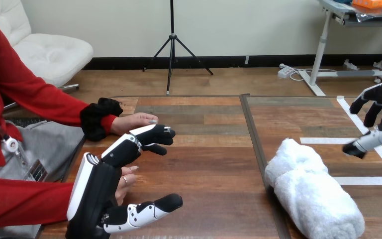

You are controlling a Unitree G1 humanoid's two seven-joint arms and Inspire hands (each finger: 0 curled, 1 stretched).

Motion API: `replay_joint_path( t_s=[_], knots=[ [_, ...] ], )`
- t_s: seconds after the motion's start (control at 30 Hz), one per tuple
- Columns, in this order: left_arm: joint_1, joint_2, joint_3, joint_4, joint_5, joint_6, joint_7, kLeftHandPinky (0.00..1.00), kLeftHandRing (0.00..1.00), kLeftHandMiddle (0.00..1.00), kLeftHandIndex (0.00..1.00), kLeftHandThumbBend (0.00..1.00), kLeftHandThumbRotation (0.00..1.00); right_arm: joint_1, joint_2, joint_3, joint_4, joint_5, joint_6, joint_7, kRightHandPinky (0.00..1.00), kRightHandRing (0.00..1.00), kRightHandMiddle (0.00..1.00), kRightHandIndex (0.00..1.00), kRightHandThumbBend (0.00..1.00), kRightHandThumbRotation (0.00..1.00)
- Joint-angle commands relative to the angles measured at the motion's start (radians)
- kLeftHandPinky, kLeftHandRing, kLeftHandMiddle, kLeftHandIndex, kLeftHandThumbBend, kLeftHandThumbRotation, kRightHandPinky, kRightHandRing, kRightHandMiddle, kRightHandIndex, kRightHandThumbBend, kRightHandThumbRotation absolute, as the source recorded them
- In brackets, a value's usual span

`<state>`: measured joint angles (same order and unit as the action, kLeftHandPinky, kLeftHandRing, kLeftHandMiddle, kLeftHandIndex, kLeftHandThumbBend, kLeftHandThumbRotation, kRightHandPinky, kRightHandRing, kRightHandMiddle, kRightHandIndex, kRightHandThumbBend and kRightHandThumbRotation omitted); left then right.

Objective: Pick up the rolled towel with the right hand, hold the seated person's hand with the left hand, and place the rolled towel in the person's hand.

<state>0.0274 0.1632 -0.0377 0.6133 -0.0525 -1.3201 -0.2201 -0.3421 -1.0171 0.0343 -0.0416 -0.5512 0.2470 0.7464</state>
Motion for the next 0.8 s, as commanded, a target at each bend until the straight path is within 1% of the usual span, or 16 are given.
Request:
replay_joint_path(
  t_s=[0.0,0.07,0.1,0.17,0.2,0.27,0.3,0.33,0.37,0.4,0.47,0.5,0.57,0.6,0.73,0.77],
  knots=[
    [-0.048,-0.002,-0.014,-0.004,-0.023,-0.018,-0.004,0.61,0.70,0.73,0.74,0.79,0.44,-0.051,0.051,0.028,-0.051,-0.027,0.061,-0.015,0.56,0.68,0.76,0.84,0.98,0.59],
    [-0.049,-0.003,-0.016,-0.005,-0.025,-0.017,-0.006,0.61,0.70,0.73,0.74,0.79,0.44,-0.051,0.062,0.030,-0.054,-0.029,0.084,-0.018,0.57,0.70,0.77,0.86,0.98,0.60],
    [-0.051,-0.004,-0.017,-0.004,-0.027,-0.017,-0.007,0.61,0.70,0.73,0.74,0.79,0.44,-0.052,0.078,0.033,-0.053,-0.031,0.107,-0.024,0.57,0.71,0.78,0.86,0.98,0.60],
    [-0.052,-0.006,-0.018,-0.004,-0.029,-0.016,-0.009,0.61,0.70,0.73,0.74,0.79,0.43,-0.054,0.094,0.037,-0.052,-0.032,0.134,-0.030,0.57,0.71,0.78,0.88,0.97,0.61],
    [-0.054,-0.008,-0.018,-0.002,-0.029,-0.015,-0.009,0.61,0.70,0.73,0.74,0.79,0.43,-0.056,0.113,0.042,-0.043,-0.036,0.150,-0.044,0.56,0.71,0.78,0.89,0.97,0.61],
    [-0.056,-0.010,-0.018,-0.001,-0.030,-0.013,-0.011,0.61,0.70,0.73,0.73,0.79,0.43,-0.058,0.132,0.049,-0.032,-0.041,0.167,-0.060,0.53,0.68,0.75,0.90,0.97,0.62],
    [-0.057,-0.012,-0.019,0.001,-0.030,-0.012,-0.012,0.61,0.69,0.73,0.73,0.80,0.43,-0.062,0.150,0.057,-0.017,-0.045,0.181,-0.074,0.51,0.67,0.74,0.91,0.97,0.62],
    [-0.059,-0.014,-0.019,0.002,-0.030,-0.011,-0.012,0.61,0.69,0.73,0.73,0.80,0.43,-0.065,0.161,0.062,-0.007,-0.047,0.190,-0.082,0.46,0.62,0.70,0.92,0.98,0.65],
    [-0.060,-0.016,-0.019,0.003,-0.030,-0.010,-0.013,0.61,0.69,0.73,0.73,0.80,0.43,-0.068,0.168,0.067,0.000,-0.048,0.197,-0.088,0.45,0.60,0.69,0.92,0.98,0.65],
    [-0.062,-0.018,-0.021,0.006,-0.031,-0.008,-0.015,0.60,0.69,0.73,0.73,0.80,0.43,-0.077,0.187,0.079,0.020,-0.054,0.217,-0.095,0.43,0.59,0.68,0.93,0.98,0.66],
    [-0.065,-0.020,-0.023,0.009,-0.031,-0.005,-0.016,0.60,0.69,0.73,0.73,0.80,0.44,-0.089,0.207,0.094,0.043,-0.060,0.239,-0.104,0.40,0.57,0.66,0.94,0.99,0.68],
    [-0.066,-0.022,-0.025,0.011,-0.030,-0.003,-0.018,0.60,0.69,0.73,0.73,0.80,0.44,-0.101,0.225,0.109,0.070,-0.067,0.256,-0.109,0.40,0.56,0.66,0.93,0.99,0.69],
    [-0.069,-0.025,-0.026,0.013,-0.028,0.000,-0.018,0.60,0.69,0.73,0.73,0.80,0.44,-0.117,0.244,0.127,0.102,-0.073,0.274,-0.117,0.39,0.56,0.66,0.94,1.00,0.72],
    [-0.072,-0.026,-0.027,0.015,-0.025,0.001,-0.018,0.60,0.69,0.73,0.73,0.80,0.44,-0.130,0.259,0.146,0.130,-0.082,0.287,-0.119,0.38,0.55,0.67,0.95,1.00,0.73],
    [-0.082,-0.029,-0.030,0.026,-0.019,-0.002,-0.019,0.60,0.69,0.73,0.73,0.80,0.45,-0.167,0.296,0.200,0.209,-0.112,0.310,-0.128,0.36,0.56,0.69,0.96,1.00,0.77],
    [-0.084,-0.030,-0.031,0.029,-0.018,-0.002,-0.020,0.60,0.69,0.73,0.73,0.79,0.45,-0.175,0.301,0.209,0.224,-0.117,0.312,-0.130,0.36,0.56,0.69,0.96,1.00,0.79]
  ],
)
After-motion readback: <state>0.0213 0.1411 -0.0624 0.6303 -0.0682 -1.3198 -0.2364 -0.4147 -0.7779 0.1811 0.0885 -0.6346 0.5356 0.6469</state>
